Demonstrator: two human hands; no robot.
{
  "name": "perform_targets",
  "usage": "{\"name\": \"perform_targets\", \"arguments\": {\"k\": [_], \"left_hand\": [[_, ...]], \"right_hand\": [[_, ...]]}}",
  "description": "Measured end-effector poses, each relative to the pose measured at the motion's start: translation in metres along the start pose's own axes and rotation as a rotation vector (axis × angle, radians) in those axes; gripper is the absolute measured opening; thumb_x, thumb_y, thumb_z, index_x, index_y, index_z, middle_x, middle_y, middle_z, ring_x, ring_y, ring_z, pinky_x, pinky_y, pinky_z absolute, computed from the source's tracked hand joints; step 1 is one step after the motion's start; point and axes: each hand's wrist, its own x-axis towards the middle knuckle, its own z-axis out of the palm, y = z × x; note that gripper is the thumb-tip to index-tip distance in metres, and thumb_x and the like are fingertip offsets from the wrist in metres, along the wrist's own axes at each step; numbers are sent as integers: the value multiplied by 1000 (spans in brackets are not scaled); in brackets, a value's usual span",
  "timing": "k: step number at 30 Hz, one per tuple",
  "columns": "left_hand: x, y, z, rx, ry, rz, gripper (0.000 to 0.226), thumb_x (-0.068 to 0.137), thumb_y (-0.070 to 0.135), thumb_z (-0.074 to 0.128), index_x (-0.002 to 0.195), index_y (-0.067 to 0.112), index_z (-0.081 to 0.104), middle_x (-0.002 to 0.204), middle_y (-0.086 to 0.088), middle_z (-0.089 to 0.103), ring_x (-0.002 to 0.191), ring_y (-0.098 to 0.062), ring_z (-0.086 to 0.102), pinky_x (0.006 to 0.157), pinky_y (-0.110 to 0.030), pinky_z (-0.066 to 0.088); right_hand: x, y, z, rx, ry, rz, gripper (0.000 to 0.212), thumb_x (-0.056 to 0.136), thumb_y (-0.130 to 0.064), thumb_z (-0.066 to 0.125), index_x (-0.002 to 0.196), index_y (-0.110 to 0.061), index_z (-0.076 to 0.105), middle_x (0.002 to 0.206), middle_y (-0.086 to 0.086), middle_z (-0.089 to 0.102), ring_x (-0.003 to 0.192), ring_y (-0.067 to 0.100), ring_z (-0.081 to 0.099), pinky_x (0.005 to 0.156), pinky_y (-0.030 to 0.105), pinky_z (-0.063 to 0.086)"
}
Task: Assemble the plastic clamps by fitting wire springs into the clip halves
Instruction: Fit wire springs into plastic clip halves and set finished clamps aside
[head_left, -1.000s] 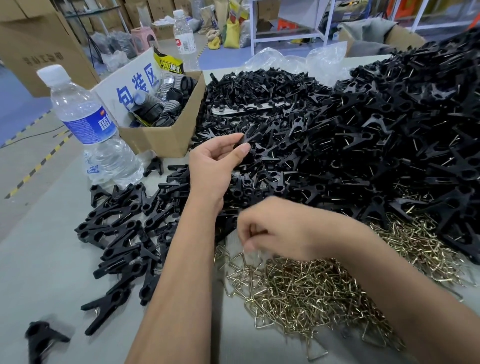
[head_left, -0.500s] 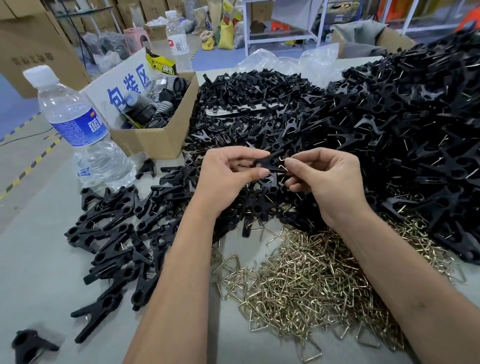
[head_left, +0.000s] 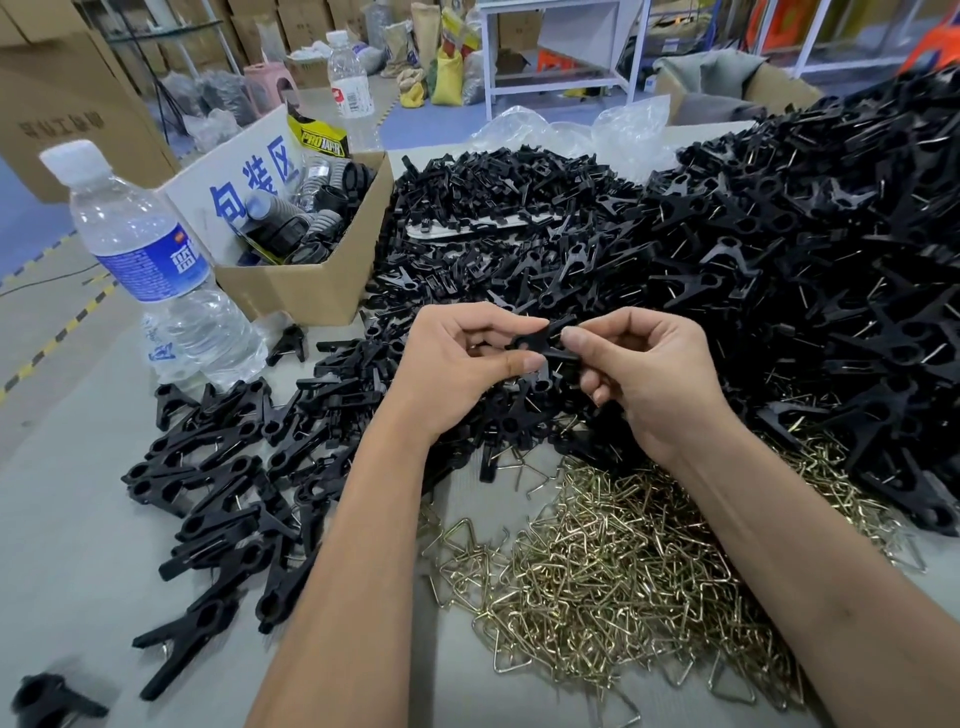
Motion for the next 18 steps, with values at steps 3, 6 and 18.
{"name": "perform_targets", "arguments": {"k": [3,6,18], "left_hand": [[-2,4,-1,-84,-3,16,34,68,4,89,99,13,80,83,9,75,78,-4,66,73,-16,54],[-3,6,1,-150,-62,12,38,68,1,90,102,15,78,93,-5,79,86,-16,73,76,-26,59],[-6,9,0,-64,-13,-23,36,65,8,93,88,10,65,68,0,72,61,-10,64,61,-23,54]], "right_hand": [[2,-1,-4,168,-121,132,16,67,-21,85,74,-15,73,72,4,65,51,8,57,43,14,44],[2,-1,-9,260,-351,269,34,73,-34,84,100,-17,73,86,3,70,60,7,64,43,12,48],[5,1,-19,807,-673,568,33,82,-7,85,113,-2,74,80,17,61,55,11,65,43,16,54]]}}
